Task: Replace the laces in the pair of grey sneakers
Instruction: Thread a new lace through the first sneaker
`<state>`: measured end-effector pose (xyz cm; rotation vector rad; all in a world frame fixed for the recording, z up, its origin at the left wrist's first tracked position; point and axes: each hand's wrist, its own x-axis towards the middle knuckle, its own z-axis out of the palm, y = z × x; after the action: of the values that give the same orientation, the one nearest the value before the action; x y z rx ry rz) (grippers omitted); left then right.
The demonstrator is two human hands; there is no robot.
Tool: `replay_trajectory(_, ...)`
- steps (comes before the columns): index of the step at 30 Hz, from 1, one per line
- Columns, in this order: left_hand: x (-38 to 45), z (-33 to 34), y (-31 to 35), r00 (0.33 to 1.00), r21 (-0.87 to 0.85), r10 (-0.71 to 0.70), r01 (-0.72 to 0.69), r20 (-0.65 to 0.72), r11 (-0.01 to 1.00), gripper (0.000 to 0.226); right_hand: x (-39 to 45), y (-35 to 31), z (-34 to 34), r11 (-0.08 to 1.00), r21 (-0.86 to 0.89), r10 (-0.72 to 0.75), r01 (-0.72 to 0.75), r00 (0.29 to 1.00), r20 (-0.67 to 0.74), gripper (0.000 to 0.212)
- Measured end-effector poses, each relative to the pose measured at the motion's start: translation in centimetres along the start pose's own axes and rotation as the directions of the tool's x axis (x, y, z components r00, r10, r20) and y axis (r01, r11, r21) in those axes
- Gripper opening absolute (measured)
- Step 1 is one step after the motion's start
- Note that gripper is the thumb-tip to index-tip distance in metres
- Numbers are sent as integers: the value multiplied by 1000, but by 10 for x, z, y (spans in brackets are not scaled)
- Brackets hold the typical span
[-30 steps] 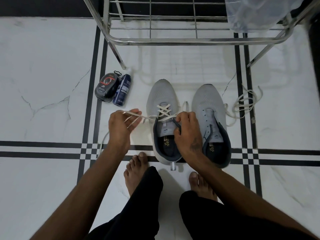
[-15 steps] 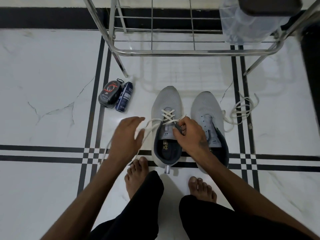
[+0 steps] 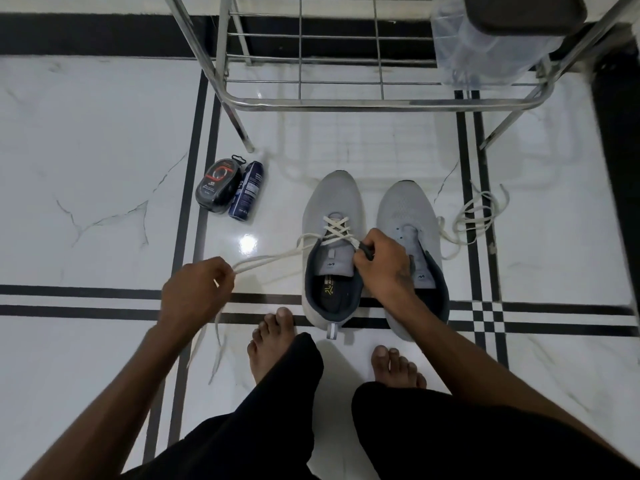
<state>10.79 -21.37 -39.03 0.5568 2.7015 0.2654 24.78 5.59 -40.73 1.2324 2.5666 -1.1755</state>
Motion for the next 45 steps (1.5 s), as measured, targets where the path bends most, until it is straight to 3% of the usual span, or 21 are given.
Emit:
replay_trajectory(3,3,-2,10,995,-89,31,-23,94,996,16,-2,-4,2,1000,-6,-7,7,999,46,17)
replay_trajectory(6,12,-6,29,974,-79,55,-38,222,996,40,-2,-5,-1,1000,8,-1,0,998,63,15)
replay_trajectory(9,25,-1,50,990,101,139,-135,-32,986,28,-3,-5,-3,999,-28,-21,23,996,83,13)
replay_trajectory(11,37,6,65,968,32,211,-208,-139,978,21,-4,-8,-2,994,-54,-97,98,995,22,13)
replay_trajectory(13,56,17,75,966,-169,258,-254,4,952,31,-4,-13,-2,978,-36,-207,206,978,-33,9)
replay_trajectory(16,78,28,85,896,-343,214,-75,390,936,32,-1,-23,-1,947,-17,-322,321,946,-28,6)
replay_trajectory(19,82,32,82,831,-423,212,32,515,906,29,4,-32,1,934,-8,-357,357,934,15,6)
replay_trajectory(22,78,22,73,869,-267,236,-126,436,955,26,4,-41,0,939,73,-340,336,939,56,8)
replay_trajectory(24,75,2,67,936,-161,223,-184,273,970,21,2,-50,-3,941,159,-322,299,936,144,11)
replay_trajectory(26,71,-24,69,978,-350,182,-136,102,927,14,-4,-61,-6,937,276,-299,213,898,322,17)
replay_trajectory(27,68,-38,73,990,-559,125,-70,60,826,12,-9,-68,-6,930,330,-296,159,857,421,26)
replay_trajectory(29,61,-60,87,988,-900,67,95,136,424,15,-18,-81,-3,915,393,-309,88,778,547,47)
replay_trajectory(30,58,-65,94,977,-954,80,171,196,247,18,-22,-87,-2,907,414,-324,73,750,577,50)
replay_trajectory(33,58,-73,111,939,-936,60,342,338,-85,19,-30,-91,-4,884,459,-376,88,716,587,20)
replay_trajectory(36,63,-75,109,877,-811,-10,441,481,-386,15,-34,-74,-8,913,352,-365,207,799,478,13)
replay_trajectory(38,61,-71,107,838,-720,-36,444,544,-534,12,-35,-63,-10,911,349,-336,221,888,313,34)
replay_trajectory(41,50,-61,118,789,-614,-14,466,614,-637,20,-34,-68,-9,891,361,-377,274,891,254,69)
replay_trajectory(43,45,-57,125,775,-586,-4,475,632,-657,22,-33,-77,-4,890,332,-415,312,856,307,59)
replay_trajectory(45,47,-58,124,777,-584,-28,447,628,-678,23,-31,-81,-3,889,367,-410,273,831,375,24)
